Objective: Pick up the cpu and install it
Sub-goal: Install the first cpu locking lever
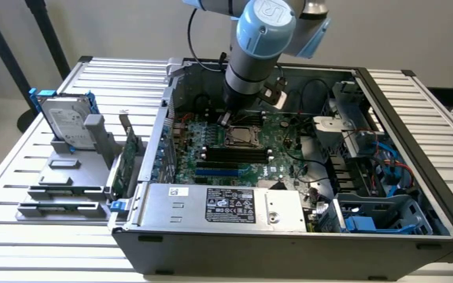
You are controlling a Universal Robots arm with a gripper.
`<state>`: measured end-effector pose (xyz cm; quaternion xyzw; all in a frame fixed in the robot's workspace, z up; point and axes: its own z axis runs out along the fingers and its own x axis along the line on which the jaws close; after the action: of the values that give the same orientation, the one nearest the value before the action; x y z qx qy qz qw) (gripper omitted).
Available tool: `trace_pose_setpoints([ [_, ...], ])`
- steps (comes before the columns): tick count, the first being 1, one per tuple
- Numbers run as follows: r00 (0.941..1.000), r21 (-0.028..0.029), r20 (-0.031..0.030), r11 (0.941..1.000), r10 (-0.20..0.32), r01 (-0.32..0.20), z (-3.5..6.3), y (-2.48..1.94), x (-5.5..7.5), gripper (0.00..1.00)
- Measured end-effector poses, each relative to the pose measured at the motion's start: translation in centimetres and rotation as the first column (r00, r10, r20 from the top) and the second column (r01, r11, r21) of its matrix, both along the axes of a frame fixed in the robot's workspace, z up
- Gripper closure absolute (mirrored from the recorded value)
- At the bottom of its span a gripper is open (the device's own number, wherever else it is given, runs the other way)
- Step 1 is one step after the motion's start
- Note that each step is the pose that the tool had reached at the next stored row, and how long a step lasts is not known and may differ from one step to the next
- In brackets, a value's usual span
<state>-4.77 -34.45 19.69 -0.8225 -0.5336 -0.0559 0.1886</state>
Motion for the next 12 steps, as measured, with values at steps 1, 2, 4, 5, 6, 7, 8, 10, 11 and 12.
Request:
trace_pose_setpoints([
  [1,1.0,-0.0007,0.0,1.0,0.0,0.0,-0.01,0.01,0.07,0.89],
  [2,1.0,-0.0013,0.0,1.0,0.0,0.0,-0.02,0.02,0.14,0.89],
  [4,1.0,-0.0027,-0.0001,1.0,-0.001,0.001,-0.04,0.04,0.29,0.89],
  [5,1.0,-0.0033,-0.0002,1.0,-0.001,0.001,-0.05,0.05,0.37,0.89],
  [6,1.0,-0.0038,-0.0002,1.0,-0.001,0.001,-0.06,0.06,0.46,0.89],
  [7,1.0,-0.0044,-0.0002,1.0,-0.002,0.002,-0.07,0.07,0.54,0.89],
  [8,1.0,-0.0049,-0.0004,1.0,-0.002,0.002,-0.08,0.07,0.63,0.89],
  [10,1.0,-0.0061,-0.0007,1.0,-0.002,0.002,-0.1,0.1,0.82,0.89],
  [11,1.0,-0.0068,-0.0008,1.0,-0.003,0.003,-0.11,0.12,0.92,0.89],
  [12,1.0,-0.0074,-0.001,1.0,-0.003,0.003,-0.12,0.14,1.0,0.89],
])
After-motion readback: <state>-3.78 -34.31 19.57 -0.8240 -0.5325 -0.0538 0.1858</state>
